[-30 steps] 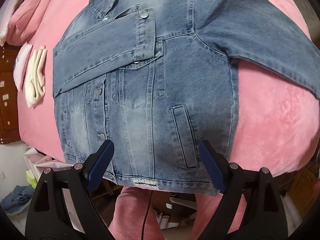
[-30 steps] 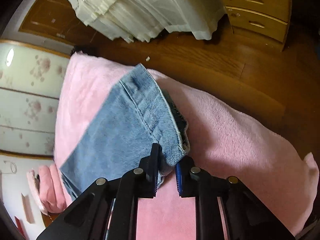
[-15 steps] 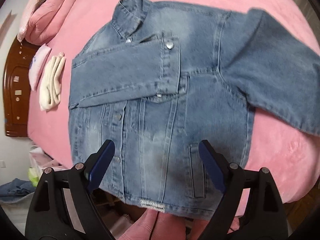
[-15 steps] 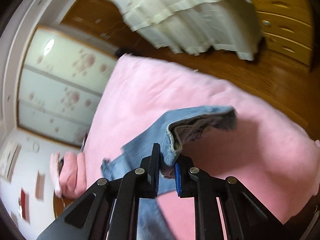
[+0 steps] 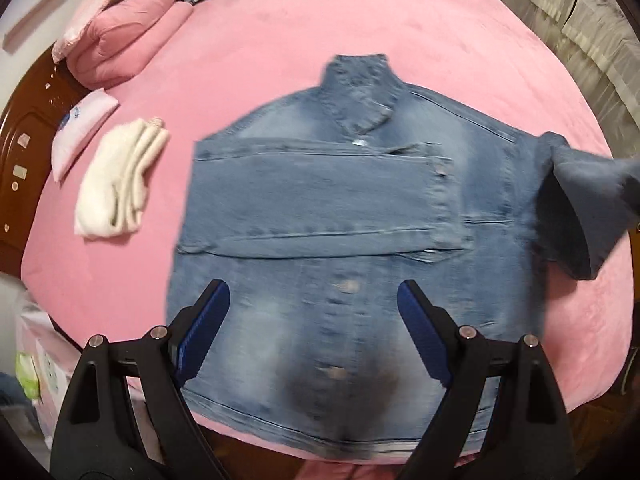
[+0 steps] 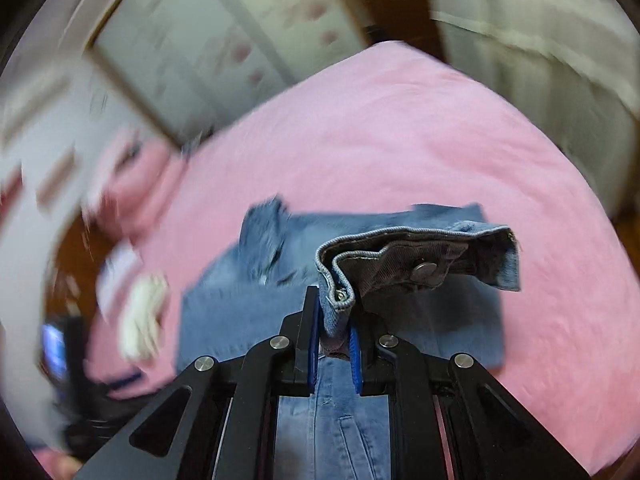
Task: Fold large clothes
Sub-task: 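Fold the held sleeve across the jacket front with the right tool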
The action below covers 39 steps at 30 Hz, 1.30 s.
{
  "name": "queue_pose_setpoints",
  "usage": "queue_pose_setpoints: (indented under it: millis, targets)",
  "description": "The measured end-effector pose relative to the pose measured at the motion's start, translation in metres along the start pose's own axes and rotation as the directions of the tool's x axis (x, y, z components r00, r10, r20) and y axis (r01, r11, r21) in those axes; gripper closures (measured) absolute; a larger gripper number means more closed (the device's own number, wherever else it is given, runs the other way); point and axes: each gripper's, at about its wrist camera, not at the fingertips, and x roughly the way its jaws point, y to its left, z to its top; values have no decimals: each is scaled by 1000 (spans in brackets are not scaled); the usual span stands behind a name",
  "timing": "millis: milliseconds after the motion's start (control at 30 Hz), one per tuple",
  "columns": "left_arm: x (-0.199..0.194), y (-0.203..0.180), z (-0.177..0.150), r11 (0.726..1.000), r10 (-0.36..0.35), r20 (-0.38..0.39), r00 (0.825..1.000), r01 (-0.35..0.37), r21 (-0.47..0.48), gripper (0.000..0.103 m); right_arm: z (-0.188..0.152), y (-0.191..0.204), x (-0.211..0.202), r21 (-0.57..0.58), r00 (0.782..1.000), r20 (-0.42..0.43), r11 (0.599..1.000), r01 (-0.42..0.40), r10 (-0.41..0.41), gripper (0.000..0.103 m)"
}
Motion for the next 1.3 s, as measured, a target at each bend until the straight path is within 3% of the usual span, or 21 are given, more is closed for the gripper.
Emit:
queue_pose_setpoints:
  millis: [133,300,400,500,567,667,800,900,1033,1133,1300]
  targets:
    - [23,60,-3,999,-23,-47,999,21,-39,18,-21,85,60,-277,995,-70,960,46,-68,91]
    - [54,106,-6,997,-49,-104,993,42,-69,18,-82,185,146,-602,963,-164,795,75,-215,91]
    - [73,117,-4,997,-62,-140,988,55,-58,18,-118,227,189,-665,934,-227,744,60,-277,88]
    - [87,120,-1,997,-74,-157,985,67,-47,18,-129,231,220,-644,905,-305,764,33,-296,80]
    - [95,118,1,994,-100,-172,980,92,-52,18,-133,227,225,-619,909,-314,785,23,-274,59]
    - [104,111,5,987,-156,-193,969,146,-67,18,-141,222,213,-577,919,-314,817,16,-239,37]
    - [114,93,9,965,-259,-228,939,243,-96,18,-136,212,189,-539,921,-342,842,-29,-187,34]
    - [129,74,10,934,-358,-307,882,330,-138,18,-133,203,157,-539,925,-338,841,-41,-172,34]
    - [144,51,9,878,-475,-314,822,422,-225,19,-137,177,128,-488,927,-341,872,-35,-154,34]
    - [159,33,9,846,-528,-297,796,459,-272,20,-140,146,111,-410,926,-344,912,-2,-153,34]
    - [193,4,11,838,-538,-315,781,457,-298,24,-149,83,86,-285,925,-336,955,81,-179,34]
